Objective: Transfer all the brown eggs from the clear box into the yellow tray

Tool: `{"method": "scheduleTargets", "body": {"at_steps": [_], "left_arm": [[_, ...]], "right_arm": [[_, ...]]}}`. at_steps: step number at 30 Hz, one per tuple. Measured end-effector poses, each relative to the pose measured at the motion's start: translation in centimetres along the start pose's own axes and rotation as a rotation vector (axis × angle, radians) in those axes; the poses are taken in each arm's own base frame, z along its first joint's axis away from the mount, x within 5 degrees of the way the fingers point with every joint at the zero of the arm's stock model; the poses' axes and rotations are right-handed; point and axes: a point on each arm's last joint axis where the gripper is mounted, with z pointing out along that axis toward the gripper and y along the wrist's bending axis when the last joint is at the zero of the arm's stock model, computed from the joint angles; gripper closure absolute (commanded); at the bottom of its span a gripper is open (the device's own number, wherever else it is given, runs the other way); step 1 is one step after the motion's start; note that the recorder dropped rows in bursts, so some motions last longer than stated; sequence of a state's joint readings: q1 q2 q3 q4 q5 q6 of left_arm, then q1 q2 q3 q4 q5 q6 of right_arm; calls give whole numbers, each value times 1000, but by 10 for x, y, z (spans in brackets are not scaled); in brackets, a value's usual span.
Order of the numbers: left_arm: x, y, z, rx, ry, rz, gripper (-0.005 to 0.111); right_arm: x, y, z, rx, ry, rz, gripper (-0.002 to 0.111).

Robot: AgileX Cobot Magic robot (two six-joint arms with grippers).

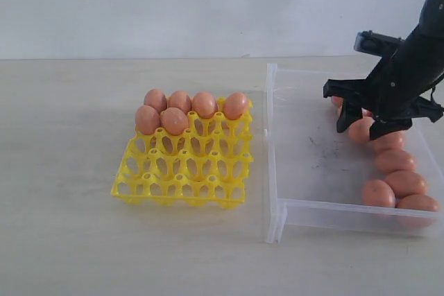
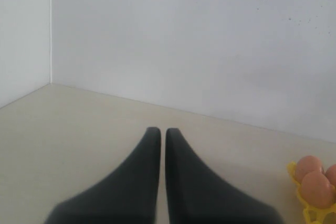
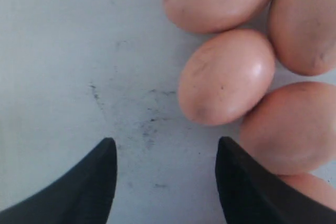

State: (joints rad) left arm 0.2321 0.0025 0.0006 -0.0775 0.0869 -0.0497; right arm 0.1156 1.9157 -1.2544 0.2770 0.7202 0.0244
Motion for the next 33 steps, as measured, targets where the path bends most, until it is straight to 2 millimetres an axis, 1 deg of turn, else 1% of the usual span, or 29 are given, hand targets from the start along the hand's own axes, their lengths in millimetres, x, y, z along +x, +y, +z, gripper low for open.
{"method": "scheduleTargets", "body": {"at_steps": [2,5,8,12,17,24,31,33], "left_arm": [[0,0,0,0,0,0,103],[0,0,0,0,0,0,103],[0,0,0,0,0,0,103],[0,0,0,0,0,0,103],[0,0,0,0,0,0,103],[0,0,0,0,0,0,103],[0,0,0,0,0,0,103],[0,0,0,0,0,0,103]], "right_arm": [[-1,-4,12,17,3,42,57],[-5,-6,20,28,-43,94,57],[-10,-8,22,38,-92,145,57],[-14,-20,20,46,-109,210,57],[-15,-28,18,70,-117,212,57],[-17,-32,21,79,-132,218,57],[-15,-37,42,91,-96,233,57],[-15,-37,43,91,-101,231,58]]}}
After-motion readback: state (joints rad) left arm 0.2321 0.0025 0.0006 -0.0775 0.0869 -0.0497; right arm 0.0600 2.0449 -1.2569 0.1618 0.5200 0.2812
